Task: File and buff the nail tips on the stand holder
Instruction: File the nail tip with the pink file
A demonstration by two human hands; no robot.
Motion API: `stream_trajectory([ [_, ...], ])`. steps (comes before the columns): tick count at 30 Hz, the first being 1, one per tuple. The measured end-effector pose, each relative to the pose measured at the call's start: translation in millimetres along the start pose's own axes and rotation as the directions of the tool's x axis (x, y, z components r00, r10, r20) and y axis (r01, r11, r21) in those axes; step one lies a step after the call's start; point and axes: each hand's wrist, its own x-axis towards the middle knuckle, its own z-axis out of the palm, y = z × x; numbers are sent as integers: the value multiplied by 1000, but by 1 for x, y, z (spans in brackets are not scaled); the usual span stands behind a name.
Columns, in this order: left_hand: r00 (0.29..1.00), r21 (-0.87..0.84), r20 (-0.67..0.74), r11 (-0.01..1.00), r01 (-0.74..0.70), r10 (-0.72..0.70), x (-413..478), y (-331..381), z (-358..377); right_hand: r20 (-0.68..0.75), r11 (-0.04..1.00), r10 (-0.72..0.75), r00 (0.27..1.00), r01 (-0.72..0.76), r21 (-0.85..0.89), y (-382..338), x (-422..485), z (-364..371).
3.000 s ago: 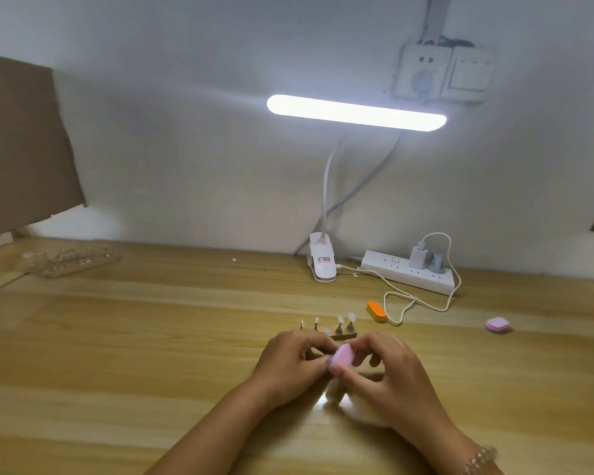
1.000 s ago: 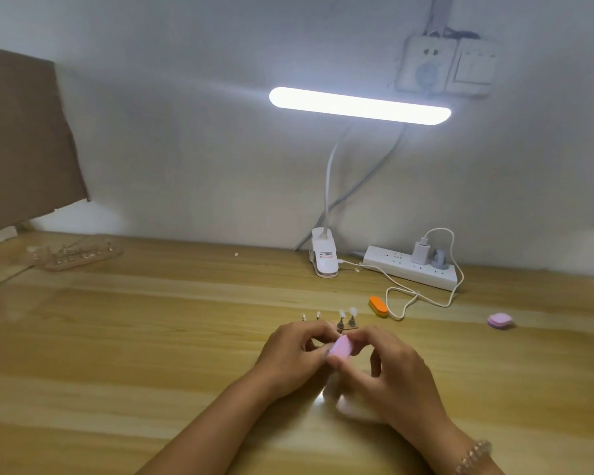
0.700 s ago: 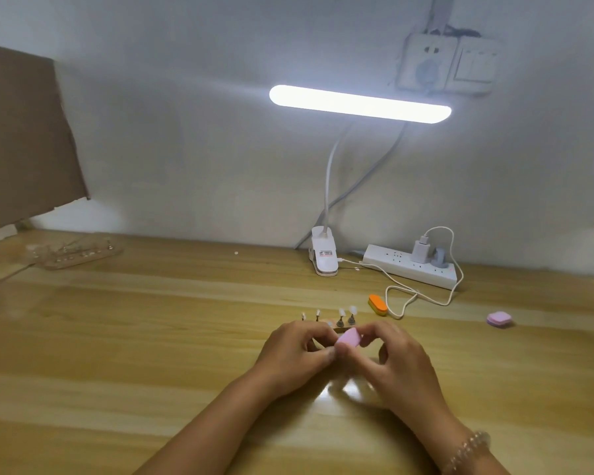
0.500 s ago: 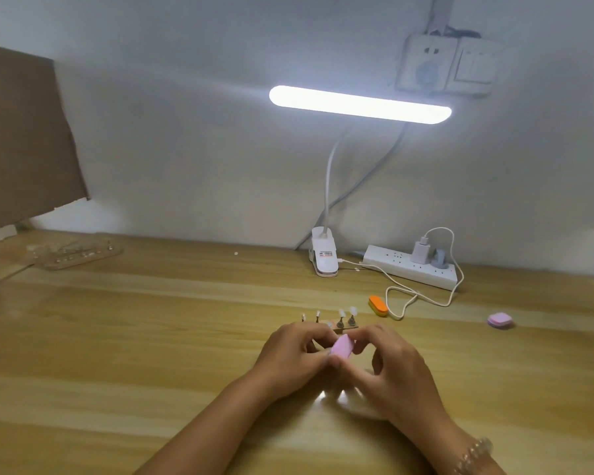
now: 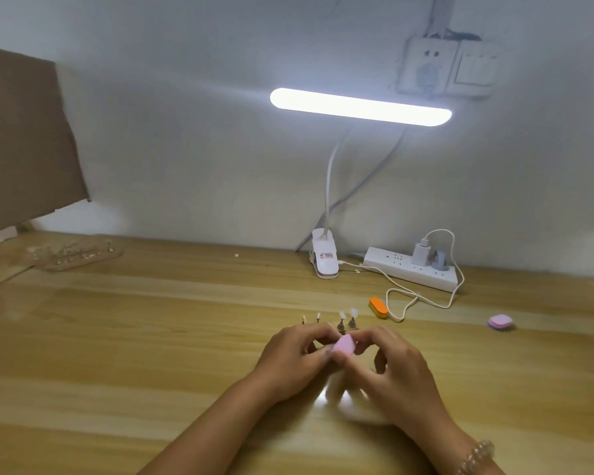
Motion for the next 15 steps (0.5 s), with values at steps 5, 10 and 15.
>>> stream_trajectory([
  [5,1000,12,-1,1000,-3,3,-1,1,0,-15,999,-24,1000,23,-49,-1,0,1],
  [10,1000,42,-6,999,1,-1,0,0,1,-55,999,38,998,-39,-26,1,2,-2],
  [15,1000,26,-15,999,22,-21,0,2,0,5,994,-47,999,47,-99,-8,-2,1],
])
